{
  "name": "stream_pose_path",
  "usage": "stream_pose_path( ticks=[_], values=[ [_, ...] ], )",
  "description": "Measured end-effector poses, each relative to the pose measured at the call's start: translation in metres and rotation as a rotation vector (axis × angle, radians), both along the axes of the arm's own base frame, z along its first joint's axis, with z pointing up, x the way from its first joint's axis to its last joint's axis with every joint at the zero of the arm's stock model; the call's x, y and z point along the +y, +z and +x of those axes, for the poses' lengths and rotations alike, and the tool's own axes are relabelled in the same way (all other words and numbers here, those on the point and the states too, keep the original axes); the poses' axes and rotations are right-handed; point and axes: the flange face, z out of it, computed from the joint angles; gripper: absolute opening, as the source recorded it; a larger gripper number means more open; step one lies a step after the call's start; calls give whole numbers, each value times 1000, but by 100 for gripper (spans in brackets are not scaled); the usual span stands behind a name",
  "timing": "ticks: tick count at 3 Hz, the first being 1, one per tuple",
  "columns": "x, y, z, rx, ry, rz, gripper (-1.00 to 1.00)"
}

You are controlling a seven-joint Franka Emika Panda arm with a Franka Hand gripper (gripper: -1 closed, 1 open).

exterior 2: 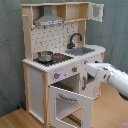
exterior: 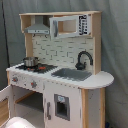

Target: Play with the kitchen

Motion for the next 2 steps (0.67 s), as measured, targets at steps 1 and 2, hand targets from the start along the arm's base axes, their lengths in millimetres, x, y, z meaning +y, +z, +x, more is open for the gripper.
stream_pose_path(
  ticks=[1, 2],
  values=[
    [-18, -34, 3, 37, 2, -52, 100],
    [-44, -47, 10, 66, 3, -80, 100]
  ],
)
